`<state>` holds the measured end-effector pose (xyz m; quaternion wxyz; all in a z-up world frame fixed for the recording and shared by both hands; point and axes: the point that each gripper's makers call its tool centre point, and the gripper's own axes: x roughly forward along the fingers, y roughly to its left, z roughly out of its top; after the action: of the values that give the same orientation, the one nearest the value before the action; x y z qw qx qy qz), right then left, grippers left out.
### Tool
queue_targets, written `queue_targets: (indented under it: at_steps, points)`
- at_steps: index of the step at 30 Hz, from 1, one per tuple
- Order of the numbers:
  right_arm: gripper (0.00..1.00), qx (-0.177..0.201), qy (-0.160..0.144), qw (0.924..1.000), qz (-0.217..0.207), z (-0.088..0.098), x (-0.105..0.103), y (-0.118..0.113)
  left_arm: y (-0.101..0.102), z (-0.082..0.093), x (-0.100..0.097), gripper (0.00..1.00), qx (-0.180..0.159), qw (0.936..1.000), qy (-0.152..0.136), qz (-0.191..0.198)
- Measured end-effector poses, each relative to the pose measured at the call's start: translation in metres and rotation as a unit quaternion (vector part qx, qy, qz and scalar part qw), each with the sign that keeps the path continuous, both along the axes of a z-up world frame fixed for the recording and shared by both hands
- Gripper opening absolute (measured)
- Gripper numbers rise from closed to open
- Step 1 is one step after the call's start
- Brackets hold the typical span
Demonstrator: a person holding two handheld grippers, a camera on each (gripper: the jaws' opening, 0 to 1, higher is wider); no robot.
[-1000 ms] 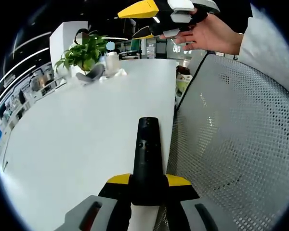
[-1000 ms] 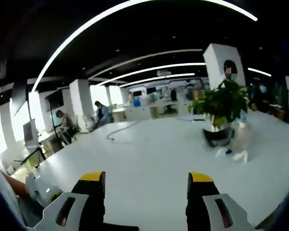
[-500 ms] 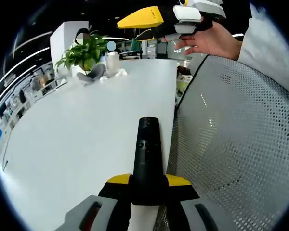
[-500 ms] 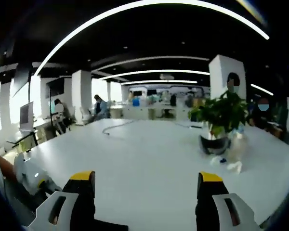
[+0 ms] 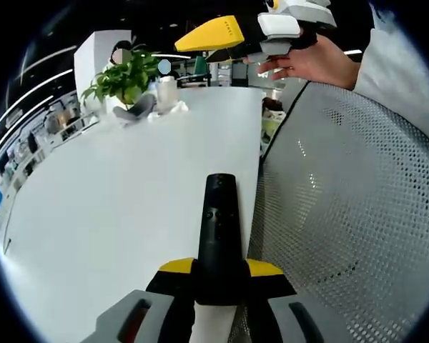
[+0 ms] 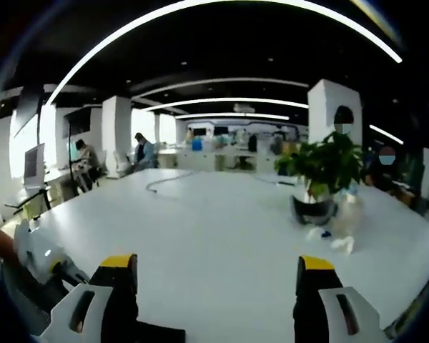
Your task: Press the specified remote control buttons in sequence, fully releasing each button before pressing the next.
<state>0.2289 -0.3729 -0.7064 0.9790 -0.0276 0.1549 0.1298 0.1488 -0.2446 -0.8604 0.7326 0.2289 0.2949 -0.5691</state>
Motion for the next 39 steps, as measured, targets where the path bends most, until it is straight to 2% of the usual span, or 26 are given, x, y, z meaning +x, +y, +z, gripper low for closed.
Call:
queue_targets:
  at_steps: [3, 11, 14, 16, 21, 33, 39]
  points:
    - [0.9, -0.003, 0.01, 0.9999, 0.002, -0.004, 0.0, 0.0, 0.0, 0.0, 0.0, 0.25, 0.005, 1.0, 0.0, -0.004]
    - [0.89, 0.0, 0.006, 1.0, 0.007, -0.002, -0.002, 0.003, 0.001, 0.0, 0.002, 0.25, 0.026, 0.9996, 0.01, -0.009]
    - [0.88, -0.001, 0.01, 0.9999, 0.008, -0.003, -0.003, 0.004, 0.005, -0.001, 0.012, 0.24, 0.035, 0.9994, 0.007, 0.001]
    - [0.87, -0.002, 0.01, 0.9999, 0.008, -0.004, -0.003, 0.004, 0.011, -0.002, 0.019, 0.24, 0.042, 0.9989, 0.015, 0.01]
    - [0.86, -0.004, 0.012, 0.9999, 0.009, -0.005, -0.003, 0.005, 0.021, 0.0, 0.034, 0.24, 0.061, 0.998, 0.015, 0.009]
    - [0.83, -0.008, 0.015, 0.9998, 0.011, -0.006, -0.002, 0.004, 0.024, -0.001, 0.051, 0.24, 0.088, 0.996, 0.016, -0.003]
    - [0.83, -0.008, 0.016, 0.9998, 0.011, -0.007, -0.001, 0.004, 0.024, -0.002, 0.051, 0.24, 0.094, 0.9953, 0.023, -0.007]
